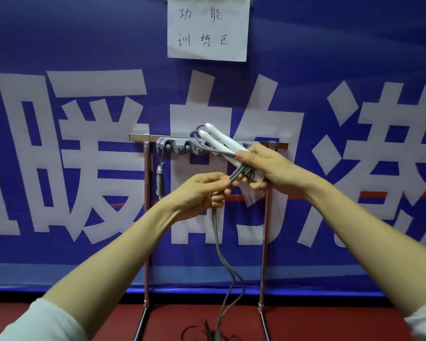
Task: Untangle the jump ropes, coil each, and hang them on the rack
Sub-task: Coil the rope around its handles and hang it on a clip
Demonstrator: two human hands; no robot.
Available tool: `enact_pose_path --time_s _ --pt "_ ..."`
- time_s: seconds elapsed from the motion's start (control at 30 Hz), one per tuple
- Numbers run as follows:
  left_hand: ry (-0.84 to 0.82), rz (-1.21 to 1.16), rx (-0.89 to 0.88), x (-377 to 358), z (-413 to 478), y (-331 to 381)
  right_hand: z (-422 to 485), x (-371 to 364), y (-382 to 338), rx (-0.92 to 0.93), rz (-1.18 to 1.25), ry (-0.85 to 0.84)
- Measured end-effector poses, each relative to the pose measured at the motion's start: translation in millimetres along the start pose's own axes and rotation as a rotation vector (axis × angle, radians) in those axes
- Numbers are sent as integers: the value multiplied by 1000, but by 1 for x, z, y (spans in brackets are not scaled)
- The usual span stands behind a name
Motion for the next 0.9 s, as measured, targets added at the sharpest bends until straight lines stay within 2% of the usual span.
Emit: enact_pose_path --time_s 0.13,0.23,0.3,0.37,0.4,0.47,0.53,0.63,0.7,0.83,0.9 --pt "96 373 -211 16 -2 11 -12 -18 2 -47 171 -240" --pt "131 482 -362 12 -3 22 -16 -26 15 -194 397 -378" --pt "144 513 -423 10 -2 32 -19 -35 24 -292 630 -520" --pt "72 557 -430 10 1 44 -23 -39 28 -358 739 -630" --pt "-15 578 -408 9 2 48 -25 -39 30 -385 708 -652" --pt "-243 618 -354 -1 2 56 -31 -38 30 -424 542 -671" --pt "-317 723 -280 -9 3 62 -34 -38 28 -435 362 -668" --pt "-252 847 -216 -10 7 74 -29 -34 26 -443 123 -618" --pt "-242 947 -144 -9 6 76 -21 -28 28 -427 -151 -538" --pt "-137 1286 -108 -7 5 73 -3 -24 32 -188 -908 -207" --pt "-101 1453 -47 -3 4 68 -1 -21 32 -144 -1029 -150"
Point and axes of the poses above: each hand's wrist, its own z-axis towards the middle knuckle, its own x-axis out of the back of the hand, y = z × x, the point moved 5 cm from there along z, towards the middle knuckle, and after that the axes turned 2 degrees about -x, right-handed, at the moved point
